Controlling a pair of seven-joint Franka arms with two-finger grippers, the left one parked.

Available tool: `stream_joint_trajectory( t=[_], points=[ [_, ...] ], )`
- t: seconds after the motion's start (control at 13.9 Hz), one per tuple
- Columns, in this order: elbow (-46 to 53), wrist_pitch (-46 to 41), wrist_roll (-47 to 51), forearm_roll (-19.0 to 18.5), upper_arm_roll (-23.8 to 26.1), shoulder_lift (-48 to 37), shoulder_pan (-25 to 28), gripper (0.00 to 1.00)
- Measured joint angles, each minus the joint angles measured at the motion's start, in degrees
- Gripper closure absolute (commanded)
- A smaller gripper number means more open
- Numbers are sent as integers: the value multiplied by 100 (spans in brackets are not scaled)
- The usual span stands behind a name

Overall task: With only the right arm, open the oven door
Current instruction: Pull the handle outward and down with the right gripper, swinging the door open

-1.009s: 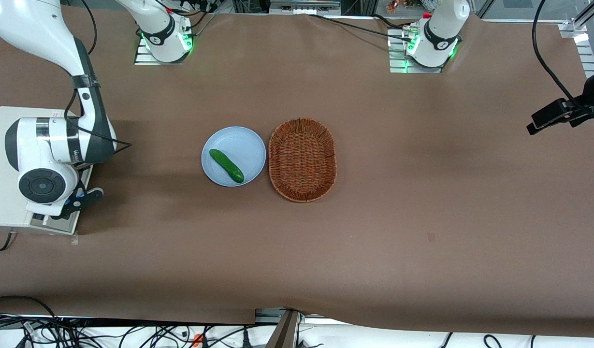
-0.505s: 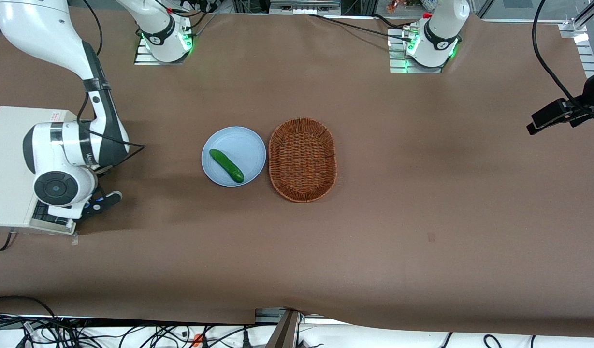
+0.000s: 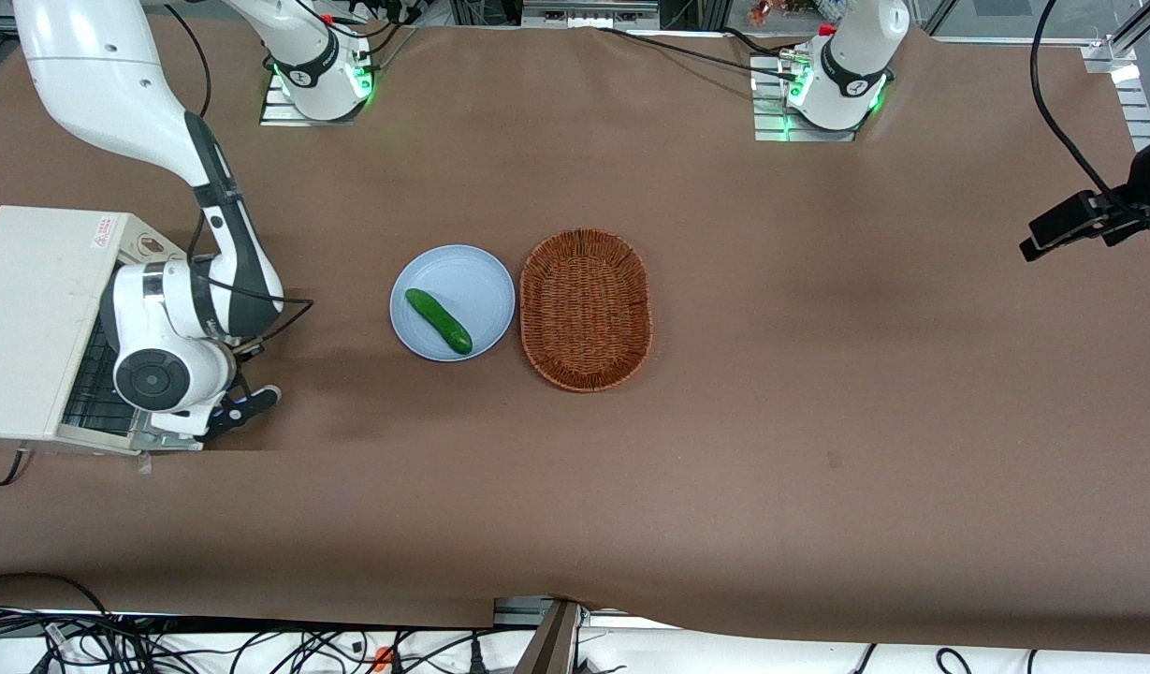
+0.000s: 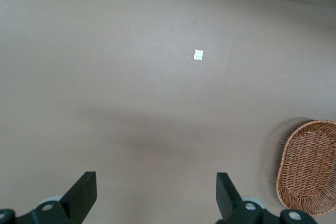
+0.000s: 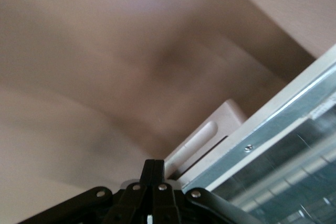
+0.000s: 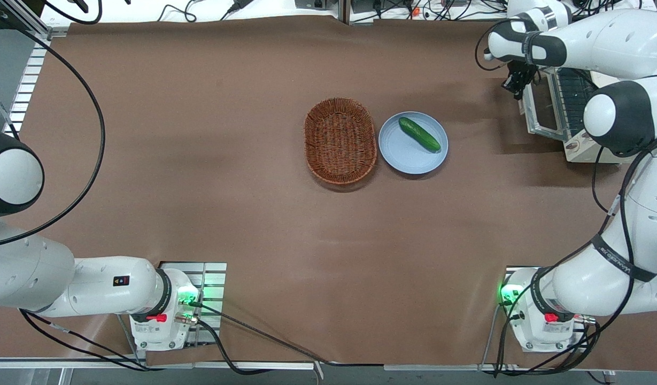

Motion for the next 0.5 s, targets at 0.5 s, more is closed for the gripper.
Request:
stream_joint_trajectory(
  t=[0.5],
  points=[
    [56,484,858,852,-45,420,-240,100]
  ],
)
